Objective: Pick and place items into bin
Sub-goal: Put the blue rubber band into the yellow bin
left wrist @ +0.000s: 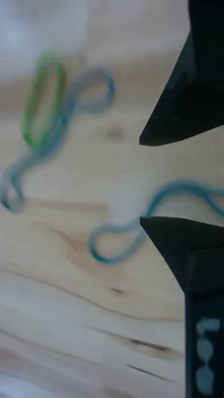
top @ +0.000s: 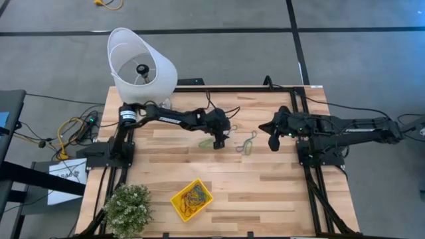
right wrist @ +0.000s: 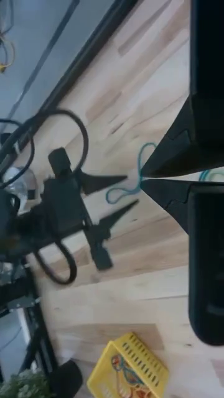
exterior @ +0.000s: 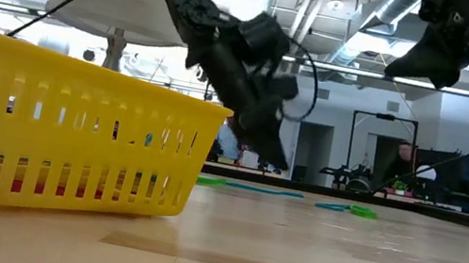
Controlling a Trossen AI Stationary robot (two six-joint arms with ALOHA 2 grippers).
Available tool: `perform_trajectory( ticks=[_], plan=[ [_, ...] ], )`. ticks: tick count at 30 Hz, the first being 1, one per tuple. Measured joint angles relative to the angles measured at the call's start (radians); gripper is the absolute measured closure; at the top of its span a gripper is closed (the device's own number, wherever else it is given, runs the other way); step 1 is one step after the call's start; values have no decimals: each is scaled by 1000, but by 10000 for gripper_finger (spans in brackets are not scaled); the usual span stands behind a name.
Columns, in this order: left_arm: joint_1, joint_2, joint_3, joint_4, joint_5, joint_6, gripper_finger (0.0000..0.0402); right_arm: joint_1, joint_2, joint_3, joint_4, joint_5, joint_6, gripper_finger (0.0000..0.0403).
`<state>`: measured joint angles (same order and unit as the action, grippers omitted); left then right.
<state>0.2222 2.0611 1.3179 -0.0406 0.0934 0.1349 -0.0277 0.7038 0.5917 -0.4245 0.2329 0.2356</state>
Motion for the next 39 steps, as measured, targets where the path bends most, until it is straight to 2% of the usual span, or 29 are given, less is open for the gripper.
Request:
perform_trajectory(
  ticks=[7,17,24,28,31,34,39],
  plan=[
    [12,55,2,-3,-85,-88,212,1,49,0,1,0,0,391],
    [6,73,5,-9,-73,-126,212,1,97,0,0,-1,1,391],
    [-23,93,7,2,-126,-164,215,1,103,0,0,0,1,391],
    [-26,95,7,-9,-151,-236,253,1,103,0,3,0,1,391],
    [-10,96,9,-54,-106,-255,310,1,103,0,5,0,1,391],
    [-7,96,9,-86,-104,-267,377,1,103,0,5,0,1,391],
    [-26,79,6,-91,-79,-267,398,1,103,0,7,0,2,391]
  ],
)
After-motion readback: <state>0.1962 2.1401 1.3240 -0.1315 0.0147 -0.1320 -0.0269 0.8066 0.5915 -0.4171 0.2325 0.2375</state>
